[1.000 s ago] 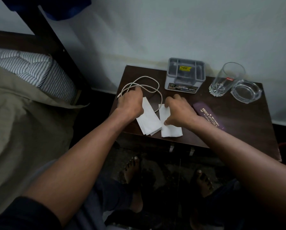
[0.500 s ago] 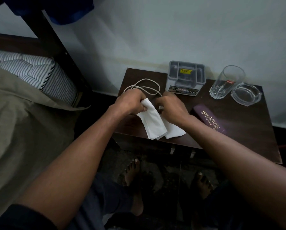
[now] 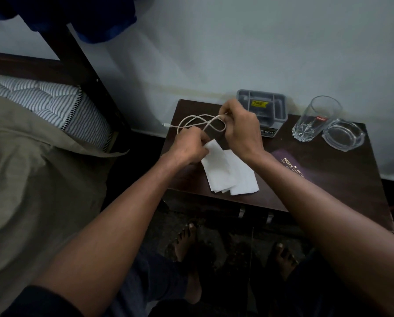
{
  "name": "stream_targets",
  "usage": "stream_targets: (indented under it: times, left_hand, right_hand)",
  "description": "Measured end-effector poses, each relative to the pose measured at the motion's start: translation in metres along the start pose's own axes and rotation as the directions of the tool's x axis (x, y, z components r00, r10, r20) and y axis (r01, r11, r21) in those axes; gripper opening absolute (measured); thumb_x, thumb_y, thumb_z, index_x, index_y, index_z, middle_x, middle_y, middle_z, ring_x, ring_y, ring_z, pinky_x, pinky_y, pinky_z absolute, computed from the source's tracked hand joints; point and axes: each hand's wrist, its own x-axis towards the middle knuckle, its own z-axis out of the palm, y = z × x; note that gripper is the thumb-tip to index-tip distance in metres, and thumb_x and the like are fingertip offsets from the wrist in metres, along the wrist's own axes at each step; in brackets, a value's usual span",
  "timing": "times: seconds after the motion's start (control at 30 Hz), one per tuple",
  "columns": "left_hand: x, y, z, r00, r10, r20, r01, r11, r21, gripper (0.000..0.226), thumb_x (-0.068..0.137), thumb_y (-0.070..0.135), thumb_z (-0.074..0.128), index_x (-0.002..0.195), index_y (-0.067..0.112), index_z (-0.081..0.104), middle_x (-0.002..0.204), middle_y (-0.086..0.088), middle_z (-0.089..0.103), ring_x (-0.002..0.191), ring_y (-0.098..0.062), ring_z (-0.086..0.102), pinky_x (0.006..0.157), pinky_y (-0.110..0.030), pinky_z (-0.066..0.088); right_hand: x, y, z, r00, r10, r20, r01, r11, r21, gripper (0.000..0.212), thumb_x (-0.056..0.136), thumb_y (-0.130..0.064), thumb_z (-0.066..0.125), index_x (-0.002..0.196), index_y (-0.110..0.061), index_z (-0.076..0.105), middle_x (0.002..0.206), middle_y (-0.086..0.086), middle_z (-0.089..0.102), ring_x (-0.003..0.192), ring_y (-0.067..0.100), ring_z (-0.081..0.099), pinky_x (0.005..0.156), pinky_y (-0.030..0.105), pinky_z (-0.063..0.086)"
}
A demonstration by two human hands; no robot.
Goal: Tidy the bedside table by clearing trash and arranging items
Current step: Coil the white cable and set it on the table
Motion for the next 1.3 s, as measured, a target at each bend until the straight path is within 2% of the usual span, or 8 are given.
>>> stream_targets:
  times: [0.13,0.27,0.53,0.77,0.9,1.03,1.17,1.3]
  left_hand:
    - [0.004,0.000,-0.005,0.994,-0.041,-0.105,0.039,0.999,-0.017,0.055,0.089,0.026,0.078,0.143,0.023,0.066,0.140,-0.005,0.072,0.129,-0.029,0.067,0.108,-0.044,0.056]
    - [0.006,0.004,-0.022,0.966,-0.222,-0.131,0.156,0.909,-0.387,0.064,0.090,0.036,0.078,0.148,0.016,0.058,0.116,-0.007,0.078,0.101,-0.028,0.078,0.091,-0.048,0.065]
    - [-0.005,0.033,-0.027,0.984,-0.178,0.019,0.049,0.164,-0.985,0.085,0.088,-0.008,0.067,0.149,0.041,0.035,0.138,-0.004,0.063,0.117,-0.022,0.067,0.092,-0.036,0.048]
    - [-0.026,0.050,-0.059,0.992,-0.100,-0.076,-0.105,-0.327,-0.939,0.024,0.092,0.009,0.043,0.096,0.020,0.064,0.105,-0.006,0.075,0.099,-0.025,0.072,0.086,-0.038,0.054]
    - [-0.046,0.065,-0.067,0.985,0.045,-0.166,-0.164,-0.052,-0.985,0.041,0.107,0.034,0.045,0.070,0.018,0.052,0.057,-0.001,0.052,0.049,-0.016,0.051,0.053,-0.028,0.041]
    - [-0.064,0.070,-0.065,0.918,0.384,0.100,0.113,-0.012,-0.994,0.056,0.113,0.045,0.031,0.065,0.018,0.046,0.041,0.006,0.036,0.028,-0.007,0.034,0.039,-0.020,0.020]
    - [-0.069,0.061,-0.057,0.790,0.369,0.489,0.419,0.256,-0.871,0.046,0.111,0.046,0.038,0.071,0.025,0.046,0.045,0.010,0.041,0.031,-0.001,0.037,0.036,-0.014,0.022]
    - [-0.072,0.061,-0.047,0.829,0.097,0.550,0.347,0.683,-0.643,0.029,0.105,0.049,0.057,0.088,0.026,0.056,0.057,0.003,0.059,0.041,-0.006,0.045,0.041,-0.012,0.031]
  right_hand:
    - [0.007,-0.015,-0.003,0.993,0.049,-0.103,-0.026,0.978,0.206,0.007,0.100,-0.005,0.060,0.103,-0.009,0.065,0.089,0.004,0.074,0.080,0.022,0.071,0.071,0.049,0.057]
    - [0.014,-0.025,-0.009,0.988,0.063,-0.143,-0.008,0.936,0.352,0.008,0.103,-0.007,0.057,0.102,-0.014,0.058,0.098,0.007,0.077,0.092,0.017,0.078,0.069,0.051,0.062]
    - [0.012,-0.047,-0.030,0.997,0.077,-0.004,-0.057,0.776,0.628,0.012,0.112,-0.004,0.036,0.115,0.000,0.047,0.098,0.018,0.076,0.082,0.025,0.080,0.070,0.027,0.061]
    - [0.008,-0.044,-0.038,0.922,0.252,0.293,-0.382,0.477,0.791,0.014,0.114,-0.021,0.044,0.108,-0.011,0.053,0.091,0.013,0.079,0.078,0.029,0.077,0.079,0.039,0.063]
    - [0.005,-0.038,-0.040,0.754,0.364,0.547,-0.650,0.290,0.703,0.054,0.109,-0.058,0.034,0.102,-0.015,0.065,0.093,0.009,0.078,0.081,0.023,0.073,0.078,0.038,0.055]
    - [0.001,-0.031,-0.042,0.692,0.317,0.649,-0.716,0.186,0.673,0.061,0.097,-0.070,0.051,0.109,-0.013,0.070,0.102,0.018,0.077,0.085,0.035,0.073,0.089,0.050,0.057]
    - [-0.007,-0.037,-0.059,0.683,0.107,0.722,-0.724,-0.025,0.689,0.041,0.101,-0.042,0.056,0.125,-0.011,0.069,0.086,0.011,0.077,0.066,0.027,0.073,0.071,0.038,0.059]
    - [-0.016,-0.043,-0.079,0.739,0.025,0.673,-0.671,0.119,0.732,0.027,0.094,-0.004,0.046,0.105,-0.005,0.071,0.102,0.019,0.072,0.074,0.024,0.073,0.051,0.027,0.058]
